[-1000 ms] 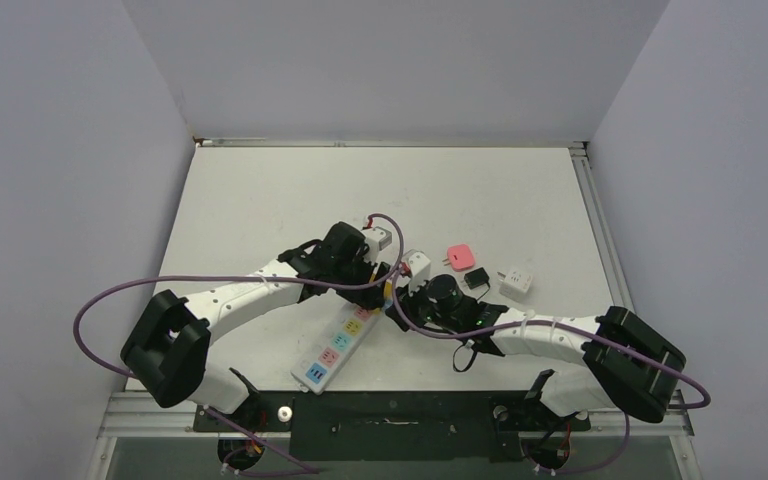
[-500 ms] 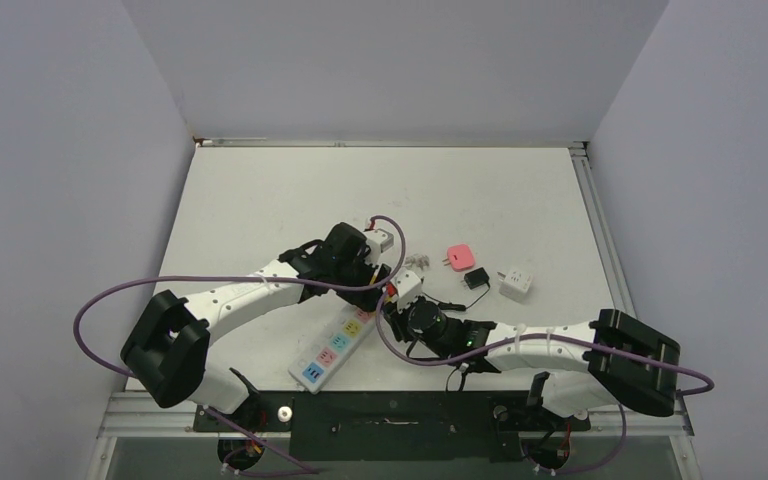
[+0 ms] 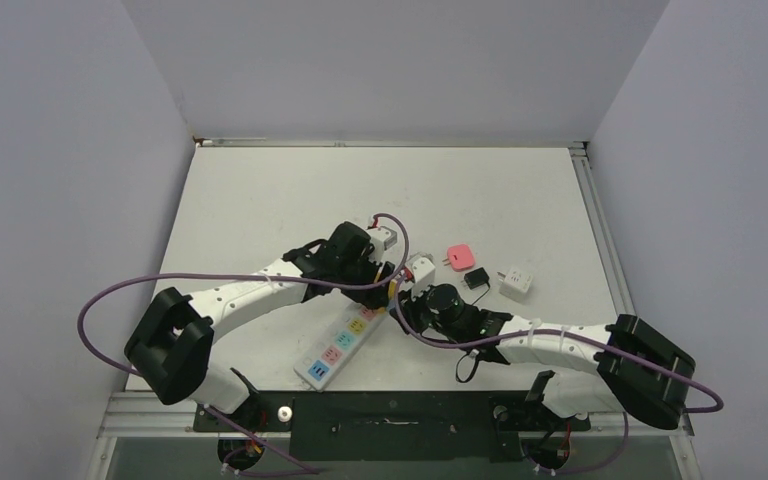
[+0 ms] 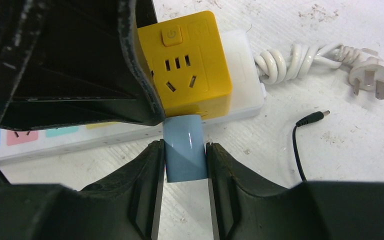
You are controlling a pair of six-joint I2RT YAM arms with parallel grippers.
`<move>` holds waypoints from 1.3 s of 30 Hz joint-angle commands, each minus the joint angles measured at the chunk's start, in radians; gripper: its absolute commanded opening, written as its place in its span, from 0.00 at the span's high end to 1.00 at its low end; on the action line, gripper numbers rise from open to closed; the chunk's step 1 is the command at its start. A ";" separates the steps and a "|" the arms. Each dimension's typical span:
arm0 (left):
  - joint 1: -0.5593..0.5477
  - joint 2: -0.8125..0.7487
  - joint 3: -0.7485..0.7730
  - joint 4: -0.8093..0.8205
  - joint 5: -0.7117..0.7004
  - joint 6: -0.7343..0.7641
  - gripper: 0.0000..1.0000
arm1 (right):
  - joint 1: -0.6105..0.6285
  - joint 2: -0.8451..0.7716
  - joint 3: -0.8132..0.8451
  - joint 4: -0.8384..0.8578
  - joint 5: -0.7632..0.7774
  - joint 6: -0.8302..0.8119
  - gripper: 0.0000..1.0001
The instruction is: Pull the plug off the socket
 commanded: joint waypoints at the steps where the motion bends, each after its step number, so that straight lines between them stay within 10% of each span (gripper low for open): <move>1: 0.006 0.026 0.009 -0.070 -0.131 0.029 1.00 | -0.043 -0.065 -0.006 0.064 -0.066 0.032 0.95; 20: 0.013 0.049 0.020 -0.096 -0.188 0.014 1.00 | 0.211 0.016 0.095 -0.071 0.318 -0.009 0.95; 39: -0.008 0.041 0.017 -0.088 -0.199 0.035 1.00 | -0.085 -0.142 0.037 -0.076 -0.047 0.017 0.95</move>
